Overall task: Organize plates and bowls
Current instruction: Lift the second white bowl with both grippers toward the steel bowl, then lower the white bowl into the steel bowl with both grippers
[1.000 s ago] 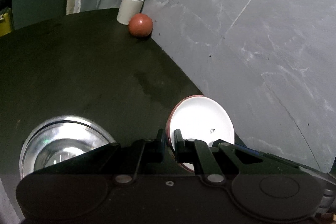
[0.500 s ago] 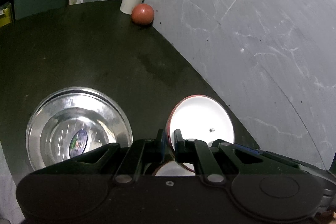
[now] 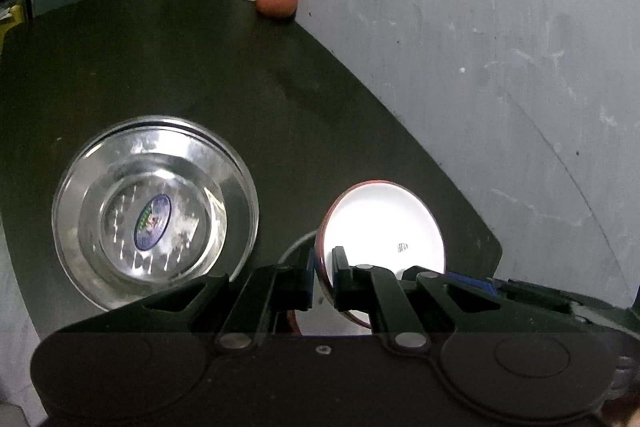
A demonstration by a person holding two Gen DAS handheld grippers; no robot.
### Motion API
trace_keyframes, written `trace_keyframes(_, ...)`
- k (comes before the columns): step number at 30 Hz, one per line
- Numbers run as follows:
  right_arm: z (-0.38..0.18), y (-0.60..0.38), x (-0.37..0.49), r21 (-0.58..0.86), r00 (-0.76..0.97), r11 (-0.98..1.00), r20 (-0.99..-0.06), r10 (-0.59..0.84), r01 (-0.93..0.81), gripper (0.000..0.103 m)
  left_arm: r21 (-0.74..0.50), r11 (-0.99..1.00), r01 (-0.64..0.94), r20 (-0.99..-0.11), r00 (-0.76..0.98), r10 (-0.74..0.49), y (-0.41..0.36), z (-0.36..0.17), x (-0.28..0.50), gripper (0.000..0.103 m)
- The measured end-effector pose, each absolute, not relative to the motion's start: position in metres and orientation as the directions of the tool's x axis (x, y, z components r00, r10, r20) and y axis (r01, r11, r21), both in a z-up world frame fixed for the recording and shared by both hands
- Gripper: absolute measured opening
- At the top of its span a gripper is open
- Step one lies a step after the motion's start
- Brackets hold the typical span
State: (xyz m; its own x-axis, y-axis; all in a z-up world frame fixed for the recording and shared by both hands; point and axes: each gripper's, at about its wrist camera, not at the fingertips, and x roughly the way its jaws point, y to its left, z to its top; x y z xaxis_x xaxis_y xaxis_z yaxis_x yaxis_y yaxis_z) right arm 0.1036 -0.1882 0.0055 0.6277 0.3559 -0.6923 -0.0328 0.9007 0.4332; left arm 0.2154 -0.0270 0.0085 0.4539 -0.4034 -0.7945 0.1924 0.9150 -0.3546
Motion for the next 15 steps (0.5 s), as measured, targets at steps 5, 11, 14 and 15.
trace_keyframes(5,-0.001,-0.189,0.096,0.424,0.597,0.905,-0.716,0.362,-0.04,0.018,-0.347,0.918,0.193,-0.811,0.43,-0.397,-0.029,0.001,0.209,0.008)
trace_keyframes(11,-0.007,-0.189,0.091,0.42,0.563,0.907,-0.74,0.369,-0.041,0.018,-0.345,0.921,0.183,-0.824,0.412,-0.39,-0.03,-0.005,0.204,0.008)
trace_keyframes(14,-0.008,-0.189,0.09,0.416,0.555,0.908,-0.746,0.368,-0.044,0.018,-0.344,0.923,0.174,-0.827,0.408,-0.385,-0.029,-0.006,0.202,0.008)
trace_keyframes(15,-0.008,-0.188,0.089,0.415,0.552,0.909,-0.748,0.37,-0.047,0.018,-0.344,0.923,0.17,-0.829,0.407,-0.384,-0.029,-0.006,0.202,0.008)
